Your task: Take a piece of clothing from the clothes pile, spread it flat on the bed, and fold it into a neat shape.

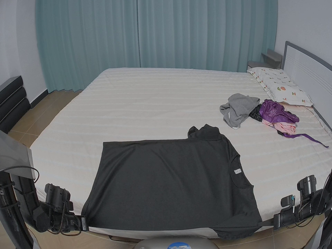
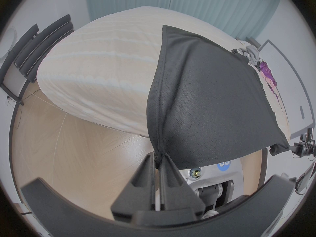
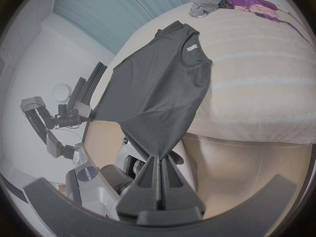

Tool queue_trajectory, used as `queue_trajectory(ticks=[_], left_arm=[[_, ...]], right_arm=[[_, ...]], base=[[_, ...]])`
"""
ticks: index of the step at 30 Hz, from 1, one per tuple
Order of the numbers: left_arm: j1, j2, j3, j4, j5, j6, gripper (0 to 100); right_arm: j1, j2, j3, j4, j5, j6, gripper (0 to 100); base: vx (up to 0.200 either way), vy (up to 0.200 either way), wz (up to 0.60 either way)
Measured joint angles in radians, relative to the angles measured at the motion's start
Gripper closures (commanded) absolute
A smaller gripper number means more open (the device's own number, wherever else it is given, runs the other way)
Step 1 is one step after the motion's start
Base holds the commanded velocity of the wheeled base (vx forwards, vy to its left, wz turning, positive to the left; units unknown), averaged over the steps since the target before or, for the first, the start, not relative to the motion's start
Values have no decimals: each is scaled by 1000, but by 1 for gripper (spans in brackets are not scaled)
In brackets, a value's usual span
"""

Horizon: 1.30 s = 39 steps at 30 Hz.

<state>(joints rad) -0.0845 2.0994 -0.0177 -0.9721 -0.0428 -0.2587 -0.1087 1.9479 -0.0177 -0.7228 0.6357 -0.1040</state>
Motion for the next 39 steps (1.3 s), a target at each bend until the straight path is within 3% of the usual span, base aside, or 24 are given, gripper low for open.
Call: queue_trajectory(ticks=[11,18,27,39], left_arm=[[0,-80,-3,8,-6,1,100],[2,-97,-81,-24,-2,-149,100],[9,-129,-207,-13,4,-257,100],[12,-211,-258,89,7,-285,100]], right_arm=[[0,-59,0,14,9,8,100],[4,-90,-73,16,13,149,100],[27,-101,-213,14,14,316,100],[35,-128,-267,18,11,338,100]], base=[[0,0,0],[0,0,0],[0,0,0],[0,0,0]])
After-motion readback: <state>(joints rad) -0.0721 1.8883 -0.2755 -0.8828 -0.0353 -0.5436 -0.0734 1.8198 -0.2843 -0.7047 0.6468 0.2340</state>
